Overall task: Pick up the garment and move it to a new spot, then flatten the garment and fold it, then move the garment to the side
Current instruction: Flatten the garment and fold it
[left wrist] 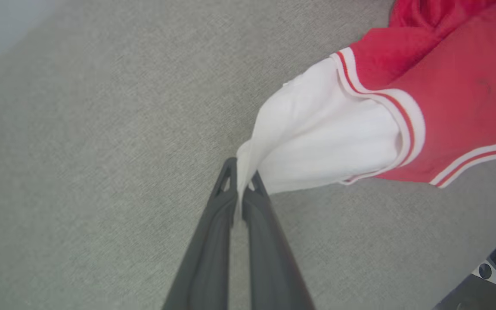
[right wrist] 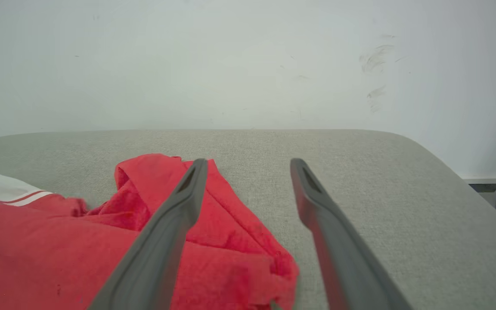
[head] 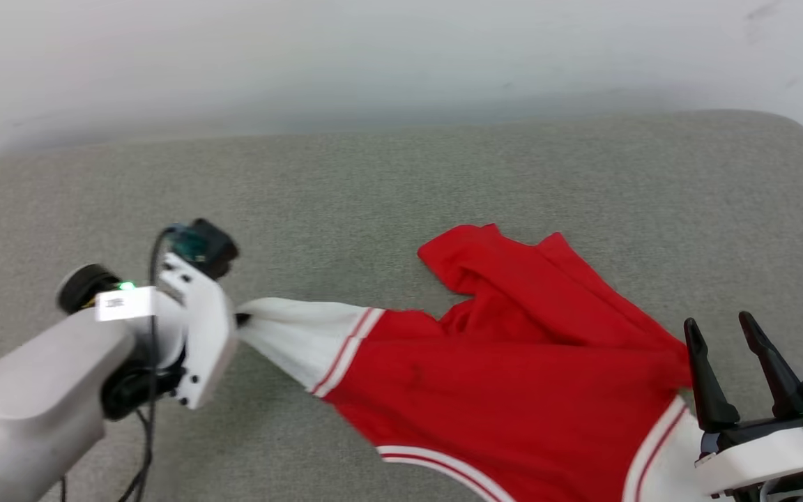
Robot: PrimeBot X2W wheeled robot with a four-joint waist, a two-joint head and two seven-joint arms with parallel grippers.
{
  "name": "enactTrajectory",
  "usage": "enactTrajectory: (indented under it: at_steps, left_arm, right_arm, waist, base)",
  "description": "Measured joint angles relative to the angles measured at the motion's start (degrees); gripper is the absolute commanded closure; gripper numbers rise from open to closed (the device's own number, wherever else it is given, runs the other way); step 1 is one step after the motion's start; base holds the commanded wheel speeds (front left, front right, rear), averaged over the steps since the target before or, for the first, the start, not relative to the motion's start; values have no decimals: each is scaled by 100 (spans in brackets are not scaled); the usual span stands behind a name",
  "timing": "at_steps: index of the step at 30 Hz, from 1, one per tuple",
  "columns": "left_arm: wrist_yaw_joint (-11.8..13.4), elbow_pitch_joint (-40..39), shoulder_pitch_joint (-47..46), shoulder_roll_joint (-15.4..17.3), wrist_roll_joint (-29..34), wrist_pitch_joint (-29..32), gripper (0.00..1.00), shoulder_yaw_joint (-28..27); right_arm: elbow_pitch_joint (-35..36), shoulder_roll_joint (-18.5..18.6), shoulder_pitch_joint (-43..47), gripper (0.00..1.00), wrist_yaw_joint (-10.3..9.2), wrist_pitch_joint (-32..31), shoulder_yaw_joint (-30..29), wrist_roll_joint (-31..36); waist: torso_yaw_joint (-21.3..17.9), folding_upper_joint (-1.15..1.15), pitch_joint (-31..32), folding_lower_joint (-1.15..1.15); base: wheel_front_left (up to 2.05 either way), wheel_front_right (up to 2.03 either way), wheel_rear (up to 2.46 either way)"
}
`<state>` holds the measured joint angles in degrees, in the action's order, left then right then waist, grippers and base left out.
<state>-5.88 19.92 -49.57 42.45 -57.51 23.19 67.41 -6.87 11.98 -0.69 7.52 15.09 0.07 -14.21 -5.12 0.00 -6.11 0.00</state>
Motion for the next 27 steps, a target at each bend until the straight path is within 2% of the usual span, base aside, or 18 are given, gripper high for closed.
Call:
enactTrajectory:
  at_steps: [9,16,23,24,25,26,27]
  left_arm:
    - [371,500,469,720,-394,-75,100,-254]
    - [446,1272,875,783,-845,-83,100,-331]
    - [377,1998,1046,547,-1036,-176,100,-363]
    - [354,2079,1046,504,-1033,-223,91,-365]
    - [353,2153,1046,448,-1028,-308,28,-377]
    - [353,2251,1046,381,-1029,-413,0,-407]
    - [353,2318,1046,328,-1001,-535,0,-411]
  right_arm:
    - [20,11,-2,0,0,0,-47,30]
    - [-24,48,-27,0,0,-1,-99,55]
    - [-71,81,-59,0,0,-1,-129,91]
    - [-75,83,-60,0,0,0,-127,96]
    - [-79,87,-61,0,0,0,-130,96]
    - [-87,91,-60,0,0,0,-130,101]
    - [-89,96,-60,0,0,0,-122,113]
  waist:
    - [187,0,-138,0]
    - [154,0,-253,0]
    - [89,0,-336,0]
    - [89,0,-335,0]
    - [93,0,-326,0]
    - [102,0,-309,0]
    - [111,0,-284,0]
  base:
    - [0,0,0]
    - [0,0,0]
    - [0,0,0]
    - [0,0,0]
    - [0,0,0]
    - [0,0,0]
    - [0,0,0]
